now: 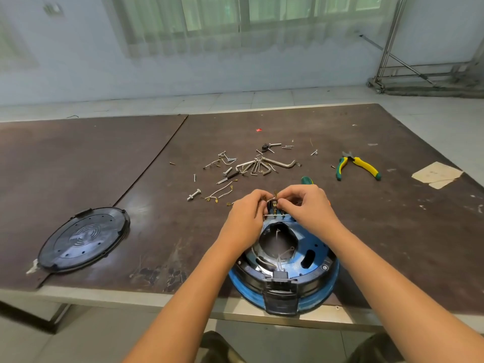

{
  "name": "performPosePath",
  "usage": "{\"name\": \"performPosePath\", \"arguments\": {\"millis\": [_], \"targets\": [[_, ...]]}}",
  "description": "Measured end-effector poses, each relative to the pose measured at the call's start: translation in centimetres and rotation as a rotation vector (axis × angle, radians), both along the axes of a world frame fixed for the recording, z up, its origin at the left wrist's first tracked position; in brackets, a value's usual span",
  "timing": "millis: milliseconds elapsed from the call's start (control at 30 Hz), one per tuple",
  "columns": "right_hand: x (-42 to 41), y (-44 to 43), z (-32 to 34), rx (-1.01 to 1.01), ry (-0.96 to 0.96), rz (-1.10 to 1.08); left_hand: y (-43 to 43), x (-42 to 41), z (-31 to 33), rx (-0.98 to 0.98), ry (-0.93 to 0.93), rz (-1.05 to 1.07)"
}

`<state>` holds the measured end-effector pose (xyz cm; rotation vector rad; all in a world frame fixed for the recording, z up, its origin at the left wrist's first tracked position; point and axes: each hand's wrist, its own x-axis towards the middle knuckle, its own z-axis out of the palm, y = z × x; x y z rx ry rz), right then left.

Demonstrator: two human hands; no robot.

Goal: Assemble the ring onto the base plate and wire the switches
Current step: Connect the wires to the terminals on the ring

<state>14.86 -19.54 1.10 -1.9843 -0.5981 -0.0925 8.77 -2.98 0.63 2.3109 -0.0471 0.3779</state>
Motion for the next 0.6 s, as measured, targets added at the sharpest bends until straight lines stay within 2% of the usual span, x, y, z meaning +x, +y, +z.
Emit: {"name": "performPosePath", "arguments": {"millis": [200,400,600], "targets": [[-0.01,-0.24,0.09,0.030,-0.048,-0.013,0.17,0.11,0.12,-0.056,0.045,-0.026],[-0.08,-0.22,0.01,-0.029,-0.042,0.037,0.08,0.33,0.07,0.034,0.109,-0.037],[0.09,-0.21,-0.17,-0.005,0.020,0.012,0.15,0.09,0.11,-0.068,0.005,0.050]]}}
